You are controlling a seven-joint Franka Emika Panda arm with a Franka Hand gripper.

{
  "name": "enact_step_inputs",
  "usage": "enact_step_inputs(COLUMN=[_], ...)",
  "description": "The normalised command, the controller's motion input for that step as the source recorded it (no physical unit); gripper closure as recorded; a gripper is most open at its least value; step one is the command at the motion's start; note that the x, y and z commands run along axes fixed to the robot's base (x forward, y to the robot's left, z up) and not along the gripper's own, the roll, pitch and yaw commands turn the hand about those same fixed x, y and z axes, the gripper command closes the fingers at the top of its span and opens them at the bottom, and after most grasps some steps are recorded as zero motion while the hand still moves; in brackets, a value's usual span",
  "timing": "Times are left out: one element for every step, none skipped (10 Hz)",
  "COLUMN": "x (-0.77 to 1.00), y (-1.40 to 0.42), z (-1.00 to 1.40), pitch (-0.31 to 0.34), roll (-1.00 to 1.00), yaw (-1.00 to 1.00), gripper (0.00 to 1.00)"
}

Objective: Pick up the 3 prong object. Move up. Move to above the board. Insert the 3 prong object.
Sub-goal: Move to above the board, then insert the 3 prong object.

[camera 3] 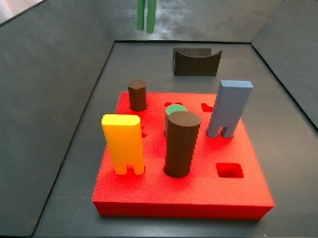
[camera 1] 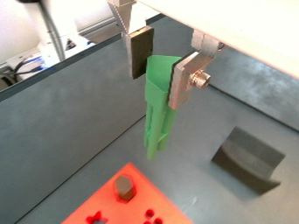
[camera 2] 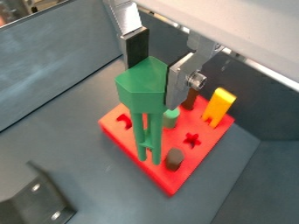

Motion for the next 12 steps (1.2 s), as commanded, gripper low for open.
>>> enact_step_inputs(x=[0.03,0.04,0.05,0.00,0.00,0.20,0.79,0.90,0.91,0.75,0.70,0.71], y=[-0.73,-0.49,-0.26,0.00,0.00,0.00,0.21,0.19,0.18,0.13,0.11,0.00], z=[0.03,0.03,0.02,0.00,0.00,-0.01,-0.32,-0.31,-0.45,-0.46,-0.48,-0.65], pitch=[0.073,0.080,0.087,0.000,-0.004,0.060,0.107,0.086,0.003,0.000,-0.071,-0.066], roll=[-0.01,0.00,0.01,0.01,0.00,0.00,0.00,0.00,0.00,-0.07,-0.10,-0.01], yaw=[0.00,0.01,0.01,0.00,0.00,0.00,-0.31,-0.24,-0.31,-0.49,-0.50,-0.47], gripper=[1.00,1.00,1.00,1.00,1.00,1.00,1.00,1.00,1.00,1.00,1.00,1.00])
